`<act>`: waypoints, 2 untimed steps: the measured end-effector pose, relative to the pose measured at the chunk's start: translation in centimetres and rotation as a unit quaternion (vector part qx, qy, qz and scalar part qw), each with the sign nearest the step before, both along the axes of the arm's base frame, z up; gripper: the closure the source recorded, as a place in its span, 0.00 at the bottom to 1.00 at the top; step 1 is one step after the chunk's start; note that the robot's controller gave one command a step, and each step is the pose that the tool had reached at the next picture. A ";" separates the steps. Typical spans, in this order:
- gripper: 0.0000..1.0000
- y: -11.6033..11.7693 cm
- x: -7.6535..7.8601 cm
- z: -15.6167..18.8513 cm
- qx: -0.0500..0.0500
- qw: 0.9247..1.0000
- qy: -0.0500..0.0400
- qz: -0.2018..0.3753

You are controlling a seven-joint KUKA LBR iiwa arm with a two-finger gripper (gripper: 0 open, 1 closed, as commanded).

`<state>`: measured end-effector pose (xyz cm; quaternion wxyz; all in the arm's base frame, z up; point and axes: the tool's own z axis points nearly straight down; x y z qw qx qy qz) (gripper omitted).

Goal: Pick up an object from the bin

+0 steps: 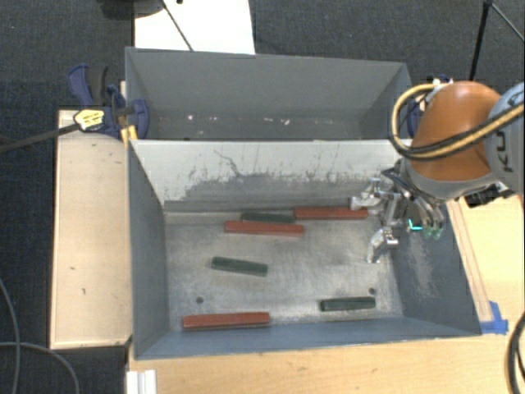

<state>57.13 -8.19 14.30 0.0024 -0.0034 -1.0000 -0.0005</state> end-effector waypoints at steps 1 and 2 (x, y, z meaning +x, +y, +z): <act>0.00 0.0 0.2 0.4 -0.001 1.000 -0.004 0.001; 0.00 0.1 -4.9 -1.7 -0.001 1.000 -0.005 -0.009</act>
Offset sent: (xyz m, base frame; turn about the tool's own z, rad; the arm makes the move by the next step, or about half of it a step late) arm -0.0903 0.0005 -0.0344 0.0496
